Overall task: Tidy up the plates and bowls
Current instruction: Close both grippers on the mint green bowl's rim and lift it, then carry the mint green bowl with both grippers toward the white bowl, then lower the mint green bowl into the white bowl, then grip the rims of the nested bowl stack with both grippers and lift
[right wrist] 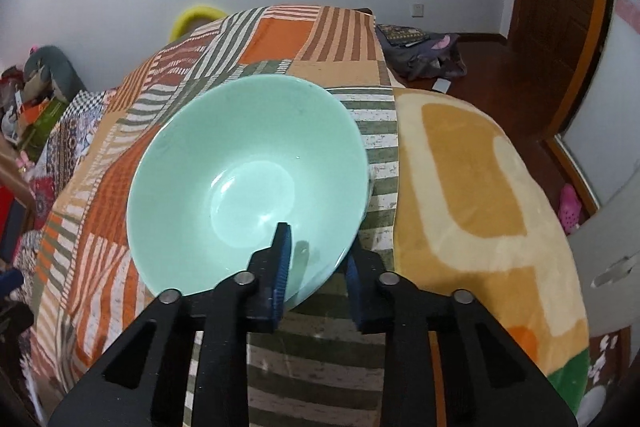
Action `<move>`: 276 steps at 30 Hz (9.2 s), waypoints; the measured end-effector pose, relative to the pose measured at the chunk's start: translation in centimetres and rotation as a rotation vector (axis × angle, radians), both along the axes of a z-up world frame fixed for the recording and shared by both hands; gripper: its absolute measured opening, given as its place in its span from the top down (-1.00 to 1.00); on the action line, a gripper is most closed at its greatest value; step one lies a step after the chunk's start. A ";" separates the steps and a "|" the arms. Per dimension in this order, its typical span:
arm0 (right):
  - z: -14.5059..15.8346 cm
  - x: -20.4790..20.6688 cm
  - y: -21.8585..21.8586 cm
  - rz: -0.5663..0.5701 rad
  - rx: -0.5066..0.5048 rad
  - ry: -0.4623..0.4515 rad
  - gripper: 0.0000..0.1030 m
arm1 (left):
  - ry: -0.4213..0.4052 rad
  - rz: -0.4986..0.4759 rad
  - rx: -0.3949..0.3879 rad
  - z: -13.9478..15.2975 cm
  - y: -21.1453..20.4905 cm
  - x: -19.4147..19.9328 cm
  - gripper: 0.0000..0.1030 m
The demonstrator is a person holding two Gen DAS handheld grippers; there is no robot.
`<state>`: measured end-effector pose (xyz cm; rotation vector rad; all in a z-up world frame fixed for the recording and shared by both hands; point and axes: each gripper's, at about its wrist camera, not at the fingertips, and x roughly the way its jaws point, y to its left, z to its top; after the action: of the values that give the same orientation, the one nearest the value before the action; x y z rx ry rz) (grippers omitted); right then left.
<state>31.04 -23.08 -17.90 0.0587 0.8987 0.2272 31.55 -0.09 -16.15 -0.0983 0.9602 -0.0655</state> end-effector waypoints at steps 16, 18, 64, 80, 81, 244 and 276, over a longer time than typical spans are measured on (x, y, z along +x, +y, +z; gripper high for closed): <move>0.0 -4.0 -0.2 0.157 0.075 0.047 0.61 | 0.062 -0.068 0.021 -1.6 -4.9 4.8 -0.55; 0.0 -4.5 -0.2 0.181 0.085 0.053 0.61 | 0.081 -0.074 0.025 -2.4 -5.3 5.2 -0.48; 6.9 -10.6 2.4 0.145 0.124 -0.086 0.56 | -0.084 -0.109 0.002 5.8 -4.1 -4.9 0.72; 8.9 -16.2 6.4 0.225 0.149 -0.156 0.56 | -0.169 -0.050 -0.012 9.5 0.7 -14.7 0.72; 9.0 -16.5 6.7 0.230 0.149 -0.159 0.56 | -0.172 -0.045 -0.012 9.5 1.0 -15.1 0.72; -2.1 -20.3 20.1 0.463 0.028 0.180 0.30 | 0.120 0.292 -0.254 -5.6 14.4 -24.0 0.29; 4.5 -21.7 13.0 0.344 0.160 0.010 0.30 | -0.106 0.173 -0.219 4.6 8.4 -24.4 0.29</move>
<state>9.30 -10.03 -13.44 0.0528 0.8960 0.6198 7.11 8.33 -11.58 -0.3756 0.8330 -0.0160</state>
